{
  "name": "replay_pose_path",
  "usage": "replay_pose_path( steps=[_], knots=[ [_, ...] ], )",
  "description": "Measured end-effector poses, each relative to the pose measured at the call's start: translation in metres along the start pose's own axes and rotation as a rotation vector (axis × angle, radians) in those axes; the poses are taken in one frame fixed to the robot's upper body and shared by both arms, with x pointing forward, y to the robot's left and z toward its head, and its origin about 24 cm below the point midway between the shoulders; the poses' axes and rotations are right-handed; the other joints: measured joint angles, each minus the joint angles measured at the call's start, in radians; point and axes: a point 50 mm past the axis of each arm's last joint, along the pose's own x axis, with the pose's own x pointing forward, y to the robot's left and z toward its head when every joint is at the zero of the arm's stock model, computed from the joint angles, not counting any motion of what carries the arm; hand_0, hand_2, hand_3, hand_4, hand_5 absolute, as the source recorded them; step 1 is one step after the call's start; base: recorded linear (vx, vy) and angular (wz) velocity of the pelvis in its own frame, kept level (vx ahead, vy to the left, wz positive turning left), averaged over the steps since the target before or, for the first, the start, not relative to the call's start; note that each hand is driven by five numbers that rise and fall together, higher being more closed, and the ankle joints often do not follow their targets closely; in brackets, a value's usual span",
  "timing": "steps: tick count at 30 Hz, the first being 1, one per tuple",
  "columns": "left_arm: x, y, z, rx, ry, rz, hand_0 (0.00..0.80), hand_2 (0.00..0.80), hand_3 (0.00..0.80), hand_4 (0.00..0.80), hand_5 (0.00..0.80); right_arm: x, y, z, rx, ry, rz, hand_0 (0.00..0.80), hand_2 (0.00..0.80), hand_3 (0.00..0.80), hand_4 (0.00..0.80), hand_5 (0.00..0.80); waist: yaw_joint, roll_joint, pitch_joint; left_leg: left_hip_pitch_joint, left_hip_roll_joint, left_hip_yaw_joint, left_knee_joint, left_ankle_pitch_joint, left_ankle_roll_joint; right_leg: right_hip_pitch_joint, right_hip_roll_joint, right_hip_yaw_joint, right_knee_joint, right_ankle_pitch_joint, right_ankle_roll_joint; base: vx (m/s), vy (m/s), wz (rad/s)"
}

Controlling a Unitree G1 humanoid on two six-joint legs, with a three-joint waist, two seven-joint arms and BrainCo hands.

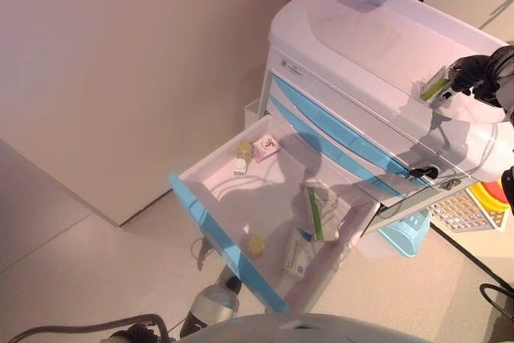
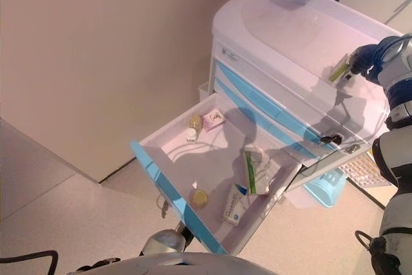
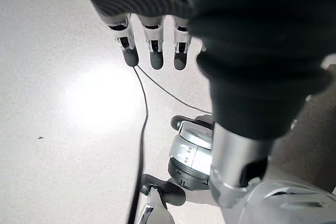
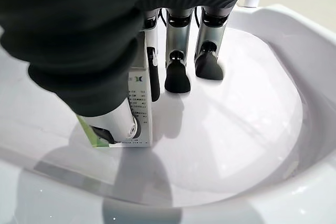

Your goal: Open the drawer and pick up the medicine

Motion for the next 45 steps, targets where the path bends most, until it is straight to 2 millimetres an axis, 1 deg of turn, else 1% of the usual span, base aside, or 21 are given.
replay_pose_path(
  steps=[3, 9, 11, 15, 19, 20, 22, 25, 28, 30, 32, 34, 35, 36, 37, 38, 39, 40, 41, 43, 45],
  knots=[
    [0.000, 0.000, 0.001, 0.001, -0.002, 0.000, 0.000, 0.000, 0.000, 0.000, 0.000, 0.003, 0.005, -0.002, -0.003, 0.009, 0.007, 0.000, 0.000, 0.000, 0.000, 0.000, 0.000, 0.000, 0.000, 0.001, 0.000, -0.001, 0.000, 0.000, 0.000, 0.002, 0.000, -0.001, 0.000, 0.000, 0.000, 0.000, 0.000, 0.00],
    [0.000, 0.000, 0.000, 0.003, 0.000, 0.000, 0.000, 0.000, 0.000, 0.000, 0.000, 0.003, 0.003, -0.005, 0.003, 0.004, -0.057, 0.000, 0.000, 0.000, 0.000, 0.000, 0.000, 0.001, 0.000, 0.001, 0.000, -0.002, 0.000, 0.000, 0.000, 0.002, 0.000, -0.001, 0.000, 0.000, 0.000, 0.000, 0.000, 0.00],
    [0.000, 0.000, 0.000, 0.003, 0.000, 0.000, 0.000, 0.000, 0.000, 0.000, 0.000, 0.003, -0.001, -0.005, 0.029, -0.008, -0.121, 0.000, 0.000, 0.000, 0.000, 0.000, 0.000, 0.001, 0.000, 0.000, 0.000, -0.002, 0.000, 0.000, 0.000, 0.002, 0.000, -0.001, 0.000, 0.000, 0.000, 0.000, 0.000, 0.00],
    [0.000, 0.000, 0.000, 0.005, 0.000, -0.001, 0.000, 0.000, 0.000, 0.000, 0.000, -0.001, -0.010, -0.005, 0.135, -0.053, -0.245, 0.000, 0.000, 0.000, 0.000, 0.000, -0.007, 0.001, 0.000, 0.001, 0.000, 0.000, 0.000, 0.000, 0.000, 0.001, 0.000, 0.000, 0.000, 0.000, 0.000, -0.032, -0.011, 0.00],
    [0.000, 0.000, -0.002, 0.011, 0.005, -0.002, 0.000, 0.000, 0.000, 0.000, 0.000, -0.008, -0.022, 0.006, 0.265, -0.160, -0.347, 0.000, 0.000, 0.000, 0.000, 0.000, -0.032, 0.004, 0.001, 0.000, 0.003, 0.014, 0.000, 0.000, 0.000, -0.011, -0.001, 0.014, 0.006, 0.000, 0.000, -0.060, -0.023, -0.10],
    [0.000, 0.000, -0.002, 0.022, 0.007, -0.002, 0.000, 0.000, 0.000, 0.000, 0.000, -0.010, -0.025, 0.009, 0.269, -0.181, -0.371, 0.000, 0.000, 0.000, 0.000, 0.000, -0.038, 0.006, 0.002, 0.001, 0.003, 0.019, 0.000, 0.000, 0.000, -0.012, -0.002, 0.021, 0.007, 0.000, 0.000, -0.072, -0.021, -0.18],
    [0.000, 0.000, -0.001, 0.028, 0.004, -0.001, 0.000, 0.000, 0.000, 0.000, 0.000, -0.016, -0.033, 0.011, 0.279, -0.210, -0.418, 0.000, 0.000, 0.000, 0.000, 0.000, -0.055, 0.009, 0.002, 0.004, 0.005, 0.040, -0.002, 0.000, 0.000, -0.016, -0.003, 0.039, 0.008, 0.001, 0.000, -0.082, -0.032, -0.19],
    [0.000, 0.000, 0.002, 0.044, -0.004, -0.001, 0.000, 0.000, 0.000, 0.000, 0.000, -0.028, -0.045, 0.001, 0.301, -0.216, -0.472, 0.000, 0.000, 0.000, 0.000, 0.000, -0.076, 0.011, 0.002, 0.011, 0.011, 0.074, -0.008, -0.001, 0.000, -0.027, -0.002, 0.081, 0.013, 0.002, -0.001, -0.075, -0.044, -0.28],
    [0.000, 0.000, 0.004, 0.048, -0.009, -0.010, 0.000, 0.000, 0.000, 0.000, 0.000, -0.037, -0.055, -0.010, 0.332, -0.207, -0.504, 0.000, 0.000, 0.000, 0.000, 0.000, -0.122, 0.013, 0.002, 0.018, 0.019, 0.117, -0.008, -0.003, 0.003, -0.034, 0.000, 0.108, 0.022, 0.002, -0.002, -0.085, -0.059, -0.29],
    [0.000, 0.000, 0.008, 0.052, -0.023, -0.017, 0.000, 0.000, 0.000, 0.000, 0.000, -0.042, -0.059, -0.021, 0.348, -0.186, -0.523, 0.000, 0.000, 0.000, 0.000, 0.000, -0.151, 0.017, 0.001, 0.025, 0.026, 0.146, -0.008, -0.006, 0.003, -0.042, 0.003, 0.132, 0.023, 0.005, -0.007, -0.090, -0.072, -0.36],
    [0.000, 0.000, 0.012, 0.063, -0.040, -0.019, 0.000, 0.000, 0.000, 0.000, 0.000, -0.045, -0.058, -0.028, 0.392, -0.211, -0.536, 0.000, 0.000, 0.000, 0.000, 0.000, -0.177, 0.020, 0.000, 0.029, 0.037, 0.179, -0.008, -0.010, 0.002, -0.056, 0.005, 0.168, 0.029, 0.010, -0.013, -0.094, -0.074, -0.48],
    [0.000, -0.001, 0.015, 0.073, -0.051, -0.022, 0.000, 0.000, 0.000, 0.000, 0.000, -0.042, -0.047, -0.038, 0.446, -0.228, -0.521, 0.000, 0.000, 0.000, 0.000, 0.000, -0.211, 0.027, -0.008, 0.034, 0.046, 0.205, -0.009, -0.014, 0.000, -0.067, 0.011, 0.193, 0.034, 0.012, -0.016, -0.073, -0.051, -0.43],
    [0.000, -0.001, 0.016, 0.075, -0.056, -0.024, 0.000, 0.000, 0.000, 0.000, 0.000, -0.038, -0.039, -0.041, 0.456, -0.231, -0.503, 0.000, 0.000, 0.000, 0.000, 0.000, -0.218, 0.034, -0.013, 0.038, 0.050, 0.214, -0.009, -0.017, 0.000, -0.067, 0.013, 0.204, 0.037, 0.015, -0.019, -0.080, -0.054, -0.43],
    [0.000, -0.001, 0.019, 0.077, -0.071, -0.022, 0.000, 0.000, 0.000, 0.000, 0.000, -0.035, -0.029, -0.046, 0.487, -0.236, -0.492, 0.000, 0.000, 0.000, 0.000, 0.000, -0.240, 0.039, -0.015, 0.043, 0.054, 0.226, -0.009, -0.019, -0.002, -0.072, 0.019, 0.221, 0.037, 0.018, -0.020, -0.092, -0.059, -0.42],
    [0.000, -0.001, 0.021, 0.079, -0.085, -0.022, 0.000, 0.000, 0.000, 0.000, 0.000, -0.031, -0.015, -0.052, 0.517, -0.254, -0.487, 0.000, 0.000, 0.000, 0.000, 0.000, -0.251, 0.044, -0.023, 0.042, 0.058, 0.238, -0.009, -0.022, -0.004, -0.079, 0.021, 0.228, 0.038, 0.019, -0.022, -0.092, -0.052, -0.38],
    [0.000, -0.001, 0.027, 0.081, -0.107, -0.022, 0.000, 0.000, 0.000, 0.000, 0.000, -0.028, 0.000, -0.057, 0.546, -0.267, -0.477, 0.000, 0.000, 0.000, 0.000, 0.000, -0.263, 0.049, -0.026, 0.042, 0.062, 0.257, -0.009, -0.024, -0.005, -0.088, 0.023, 0.246, 0.040, 0.020, -0.023, -0.093, -0.046, -0.47],
    [0.000, -0.001, 0.030, 0.082, -0.123, -0.022, 0.000, 0.000, 0.000, 0.000, 0.000, -0.022, 0.022, -0.063, 0.614, -0.281, -0.465, 0.000, 0.000, 0.000, 0.000, 0.000, -0.276, 0.054, -0.029, 0.044, 0.067, 0.274, -0.009, -0.026, -0.007, -0.096, 0.028, 0.261, 0.041, 0.024, -0.027, -0.090, -0.040, -0.48],
    [-0.001, -0.002, 0.029, 0.082, -0.128, -0.024, 0.000, 0.000, 0.000, 0.000, 0.000, -0.017, 0.042, -0.067, 0.671, -0.278, -0.445, 0.000, 0.000, 0.000, 0.000, 0.000, -0.286, 0.058, -0.032, 0.044, 0.071, 0.281, -0.009, -0.027, -0.009, -0.100, 0.032, 0.273, 0.041, 0.028, -0.030, -0.085, -0.033, -0.47],
    [-0.001, -0.001, 0.036, 0.080, -0.157, -0.021, 0.000, 0.000, 0.000, 0.000, 0.000, -0.013, 0.065, -0.076, 0.716, -0.258, -0.433, 0.000, 0.000, 0.000, 0.000, 0.000, -0.302, 0.065, -0.034, 0.044, 0.075, 0.298, -0.009, -0.029, -0.010, -0.104, 0.038, 0.285, 0.039, 0.033, -0.031, -0.080, -0.031, -0.34],
    [-0.001, -0.003, 0.042, 0.065, -0.186, -0.009, 0.000, 0.000, 0.000, 0.000, 0.000, -0.002, 0.116, -0.084, 0.804, -0.207, -0.389, 0.000, 0.000, 0.000, 0.000, 0.000, -0.330, 0.077, -0.038, 0.044, 0.083, 0.321, -0.009, -0.033, -0.013, -0.120, 0.041, 0.309, 0.040, 0.036, -0.035, -0.090, -0.030, -0.45],
    [-0.001, -0.001, 0.041, 0.046, -0.181, 0.018, 0.000, 0.000, 0.000, 0.000, 0.000, 0.001, 0.166, -0.089, 0.865, -0.159, -0.342, 0.000, 0.000, 0.000, 0.000, 0.000, -0.351, 0.091, -0.031, 0.041, 0.090, 0.348, -0.009, -0.036, -0.016, -0.138, 0.046, 0.328, 0.039, 0.045, -0.036, -0.099, -0.038, -0.48]
  ],
)
